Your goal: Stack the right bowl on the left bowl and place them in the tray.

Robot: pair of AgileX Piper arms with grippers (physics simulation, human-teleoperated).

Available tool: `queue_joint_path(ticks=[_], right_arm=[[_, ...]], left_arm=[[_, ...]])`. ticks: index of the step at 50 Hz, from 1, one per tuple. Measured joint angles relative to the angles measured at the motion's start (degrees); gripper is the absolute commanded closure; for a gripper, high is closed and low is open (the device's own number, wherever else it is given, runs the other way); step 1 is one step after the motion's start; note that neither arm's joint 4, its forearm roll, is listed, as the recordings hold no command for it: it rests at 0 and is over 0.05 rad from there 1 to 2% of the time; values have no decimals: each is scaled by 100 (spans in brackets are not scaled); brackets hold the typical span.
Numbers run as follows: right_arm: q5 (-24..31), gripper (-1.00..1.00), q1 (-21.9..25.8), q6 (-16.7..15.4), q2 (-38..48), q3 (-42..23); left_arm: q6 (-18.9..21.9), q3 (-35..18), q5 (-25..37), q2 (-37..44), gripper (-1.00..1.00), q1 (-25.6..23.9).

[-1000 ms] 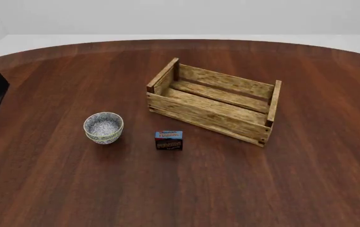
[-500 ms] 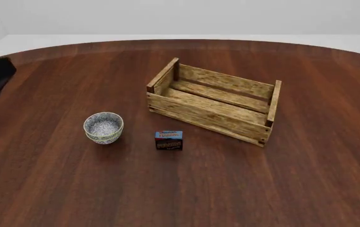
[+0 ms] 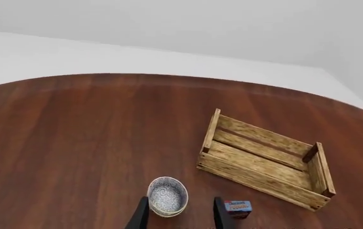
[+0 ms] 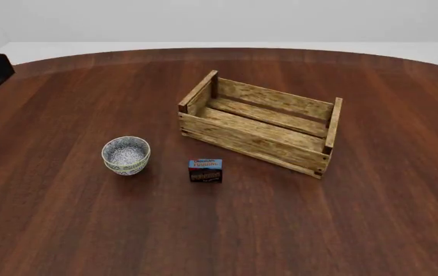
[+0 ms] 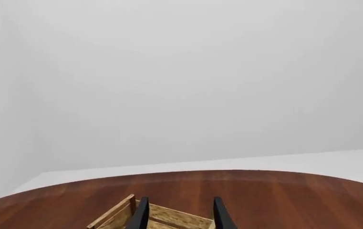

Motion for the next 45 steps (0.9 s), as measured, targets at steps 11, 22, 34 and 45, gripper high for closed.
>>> queue_joint_path(ticks=[11, 22, 34, 45], right_arm=[[37, -100, -4, 12, -34, -2], [70, -100, -3, -3, -67, -24], [72, -100, -9, -6, -90, -12], [58, -100, -29, 14, -102, 10]], left_arm=[[-144, -134, 404, 78, -100, 118], [-229, -129, 683, 188, -100, 161], [-148, -179, 773, 549, -100, 96], [-80, -172, 699, 901, -100, -18]])
